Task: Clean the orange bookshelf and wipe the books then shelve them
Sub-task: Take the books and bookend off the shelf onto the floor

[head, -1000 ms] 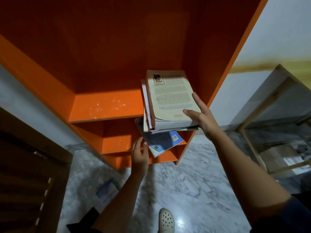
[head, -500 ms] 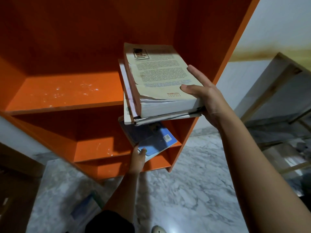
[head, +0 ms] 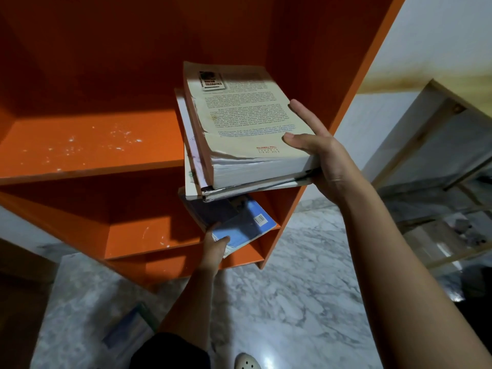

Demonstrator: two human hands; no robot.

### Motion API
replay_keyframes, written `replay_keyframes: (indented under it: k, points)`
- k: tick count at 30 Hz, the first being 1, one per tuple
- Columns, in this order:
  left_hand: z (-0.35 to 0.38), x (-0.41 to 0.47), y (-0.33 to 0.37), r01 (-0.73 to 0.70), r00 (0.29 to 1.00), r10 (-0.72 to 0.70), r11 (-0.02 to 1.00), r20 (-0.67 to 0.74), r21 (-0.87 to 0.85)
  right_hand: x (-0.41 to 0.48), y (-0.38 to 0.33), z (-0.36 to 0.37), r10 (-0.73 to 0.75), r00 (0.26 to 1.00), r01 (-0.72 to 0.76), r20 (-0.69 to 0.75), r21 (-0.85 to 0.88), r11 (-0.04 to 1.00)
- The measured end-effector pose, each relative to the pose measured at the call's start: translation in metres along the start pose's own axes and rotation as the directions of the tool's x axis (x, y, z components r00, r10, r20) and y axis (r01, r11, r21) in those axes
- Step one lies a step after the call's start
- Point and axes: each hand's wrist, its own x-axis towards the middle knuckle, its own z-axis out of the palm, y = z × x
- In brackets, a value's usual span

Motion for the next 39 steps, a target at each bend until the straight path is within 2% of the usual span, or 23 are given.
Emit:
replay_keyframes:
  k: [3, 15, 19, 23, 26, 32, 35, 39]
  points:
    - [0.001, -0.012, 0.009, 0.013, 0.999, -0.015, 0.998, 0.031, 0.058, -0.001, -0.002, -0.001, 0.024, 0.999, -0.025, 0.028, 0.006, 1.0]
    - [-0.013, -0.076, 0.076, 0.051, 0.999, -0.052, 0.985, -0.002, 0.164, 0.005, -0.013, -0.008, 0.159, 0.98, -0.161, 0.122, -0.001, 0.987]
    - [-0.022, -0.097, 0.098, 0.055, 0.998, -0.058, 0.973, 0.008, 0.225, 0.013, -0.017, -0.007, 0.192, 0.969, -0.208, 0.153, 0.093, 0.974]
    - [-0.034, -0.121, 0.117, 0.069, 0.998, -0.068, 0.978, -0.014, 0.198, 0.003, -0.019, 0.009, 0.177, 0.982, -0.186, 0.071, 0.164, 0.969]
    - [-0.053, -0.143, 0.12, 0.083, 0.997, -0.081, 0.982, -0.017, 0.169, -0.016, -0.022, 0.025, 0.209, 0.978, -0.197, -0.017, 0.272, 0.942]
    - [-0.109, -0.205, 0.126, -0.007, 1.0, 0.005, 0.982, 0.012, 0.188, -0.064, -0.03, 0.057, 0.254, 0.966, -0.226, -0.055, 0.305, 0.925]
    - [-0.141, -0.242, 0.125, -0.025, 1.0, 0.025, 0.988, 0.002, 0.154, -0.092, -0.04, 0.078, 0.288, 0.957, -0.26, -0.021, 0.374, 0.89]
    - [-0.19, -0.29, 0.12, -0.011, 0.996, 0.02, 0.994, -0.081, 0.112, -0.138, -0.061, 0.121, 0.325, 0.945, -0.308, 0.046, 0.466, 0.83]
